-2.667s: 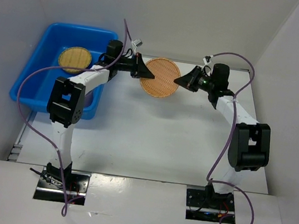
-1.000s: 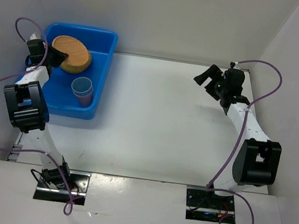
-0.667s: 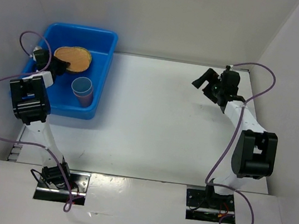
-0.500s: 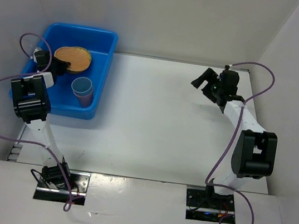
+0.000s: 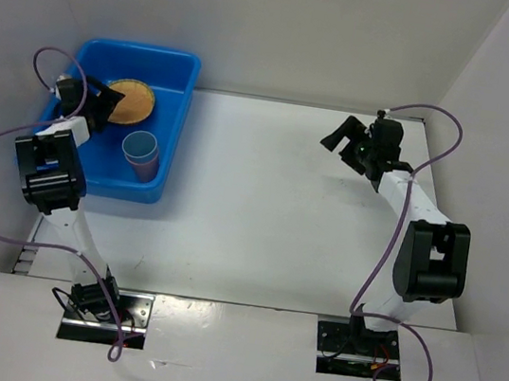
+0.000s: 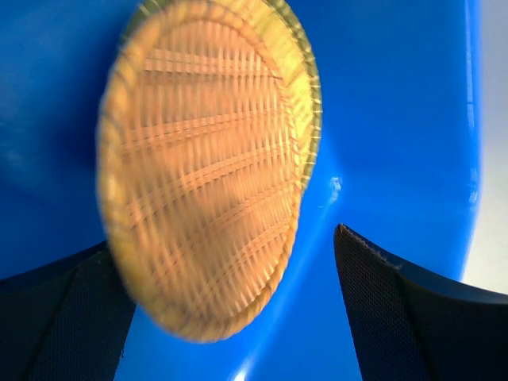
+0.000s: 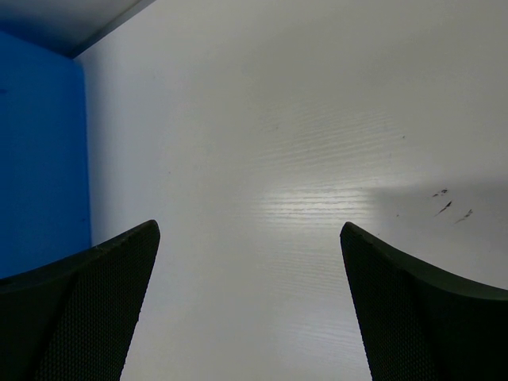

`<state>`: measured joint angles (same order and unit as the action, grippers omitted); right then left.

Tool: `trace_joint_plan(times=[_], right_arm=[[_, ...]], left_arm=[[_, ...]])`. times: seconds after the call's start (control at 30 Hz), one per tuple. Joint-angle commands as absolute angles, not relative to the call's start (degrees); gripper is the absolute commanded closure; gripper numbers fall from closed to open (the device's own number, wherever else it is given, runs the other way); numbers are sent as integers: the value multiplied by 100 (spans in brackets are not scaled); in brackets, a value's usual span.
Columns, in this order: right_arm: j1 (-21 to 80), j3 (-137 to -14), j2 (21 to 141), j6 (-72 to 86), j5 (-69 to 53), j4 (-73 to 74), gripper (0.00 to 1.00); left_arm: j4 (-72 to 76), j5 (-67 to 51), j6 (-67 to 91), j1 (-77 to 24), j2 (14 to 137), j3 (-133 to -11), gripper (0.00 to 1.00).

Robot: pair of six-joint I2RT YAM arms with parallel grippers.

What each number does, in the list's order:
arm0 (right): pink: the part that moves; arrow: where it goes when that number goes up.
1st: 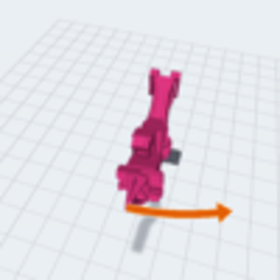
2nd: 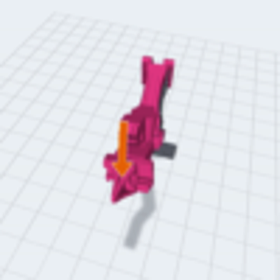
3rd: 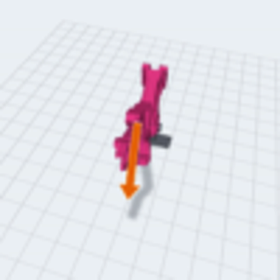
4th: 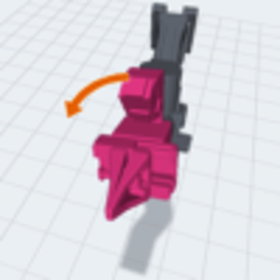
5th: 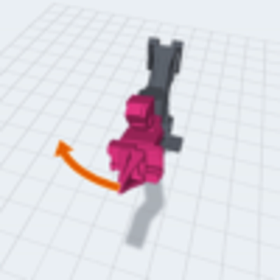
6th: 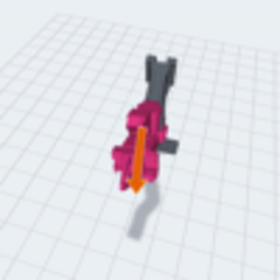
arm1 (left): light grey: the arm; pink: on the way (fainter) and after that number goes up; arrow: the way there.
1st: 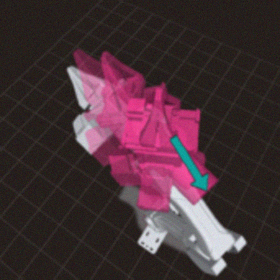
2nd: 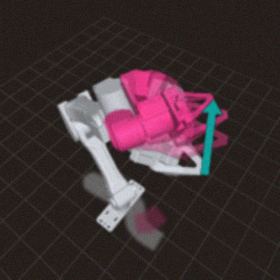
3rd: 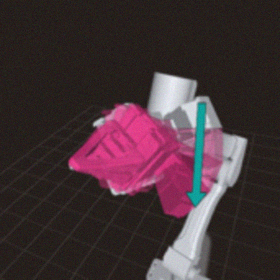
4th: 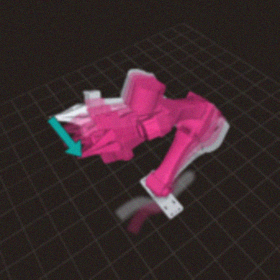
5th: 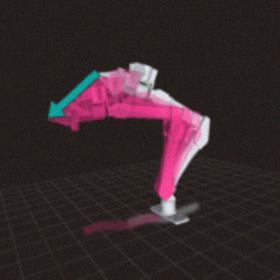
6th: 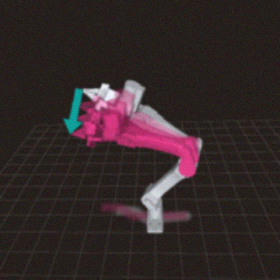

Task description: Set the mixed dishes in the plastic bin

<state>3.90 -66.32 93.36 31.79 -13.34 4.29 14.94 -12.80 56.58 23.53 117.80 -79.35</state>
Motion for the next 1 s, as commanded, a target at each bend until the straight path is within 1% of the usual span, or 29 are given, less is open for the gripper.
trace_joint_plan(times=[0.0,0.03,0.07,0.13,0.2,0.23,0.33,0.53,0.63,0.73,0.8,0.87,0.93,0.97], right_arm=[[501,-6803,9176,3059,-1380,237,1],[501,-6803,9115,3059,-1380,237,1],[501,-6803,9053,3059,-1432,237,1],[553,-6803,9000,3059,-1494,237,1],[554,-6750,8947,3111,-1547,237,0],[554,-6750,8886,3111,-1547,237,0],[606,-6689,8737,3111,-1547,237,0],[606,-6531,8421,3111,-1547,290,0],[606,-6478,8271,3111,-1494,352,0],[606,-6425,8139,3042,-1546,412,0],[606,-6363,7999,2944,-1547,413,0],[659,-6197,7884,2892,-1284,273,0],[659,-6144,7778,2892,-1011,212,0],[659,-6144,7726,2892,-959,211,0]], left_arm=[[478,-617,4757,2207,11119,-8576,0],[-152,-198,4616,2206,11066,-8778,0],[-463,-45,4318,2145,11065,-9189,0],[-1060,314,4079,2092,10996,-9465,0],[-1282,535,3754,2022,10786,-9519,0],[-1335,867,3640,1969,10706,-9519,0],[-1573,1387,3191,1793,10521,-9519,0],[-1819,1302,3103,1740,10573,-9633,0],[-1890,1204,3155,1740,10495,-9458,0],[-1671,1064,3155,1740,10214,-8957,0],[-1311,914,2998,1671,9749,-8597,0],[-1135,914,2769,1600,9206,-8184,0],[-1134,800,2655,1538,8887,-8183,0],[-1377,713,2576,1408,8651,-8313,0]])
